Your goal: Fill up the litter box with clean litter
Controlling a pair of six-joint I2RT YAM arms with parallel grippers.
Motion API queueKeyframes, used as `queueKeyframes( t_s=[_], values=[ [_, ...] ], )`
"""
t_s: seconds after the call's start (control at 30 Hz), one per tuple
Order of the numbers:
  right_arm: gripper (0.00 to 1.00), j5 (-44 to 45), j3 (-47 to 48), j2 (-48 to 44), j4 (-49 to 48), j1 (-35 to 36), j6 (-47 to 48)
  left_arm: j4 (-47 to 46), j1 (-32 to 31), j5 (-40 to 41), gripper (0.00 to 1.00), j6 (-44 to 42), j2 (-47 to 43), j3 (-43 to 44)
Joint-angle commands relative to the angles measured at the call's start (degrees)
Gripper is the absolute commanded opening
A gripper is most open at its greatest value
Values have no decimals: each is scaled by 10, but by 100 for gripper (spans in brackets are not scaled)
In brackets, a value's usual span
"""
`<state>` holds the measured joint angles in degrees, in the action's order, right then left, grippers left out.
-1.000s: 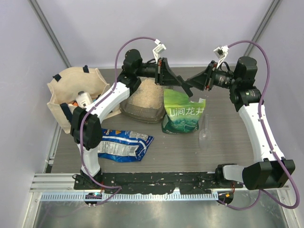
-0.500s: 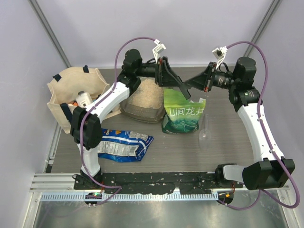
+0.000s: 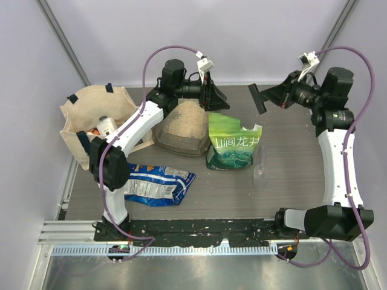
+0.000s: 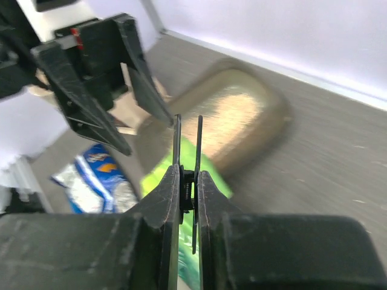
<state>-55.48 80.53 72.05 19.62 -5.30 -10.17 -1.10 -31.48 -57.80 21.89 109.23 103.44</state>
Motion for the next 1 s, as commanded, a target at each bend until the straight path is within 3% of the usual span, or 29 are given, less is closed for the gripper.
queueKeyframes(
  t_s=[0.0, 0.17, 0.3, 0.53, 0.97],
  values=[
    [1, 53, 70, 5, 170, -30, 218, 124, -6, 54, 60, -223, -41, 13],
    [1, 22, 66, 42, 323, -38, 412, 181, -26, 16, 54, -346, -39, 7],
    [2, 26, 56, 64, 352, -38, 512, 245, -57, 23, 49, -450, -34, 13],
    [2, 13, 56, 100, 377, -38, 584, 332, -103, 59, 45, -590, -10, 31],
    [2, -2, 65, 144, 488, -38, 711, 333, -134, 90, 46, -660, 41, 58]
  ],
)
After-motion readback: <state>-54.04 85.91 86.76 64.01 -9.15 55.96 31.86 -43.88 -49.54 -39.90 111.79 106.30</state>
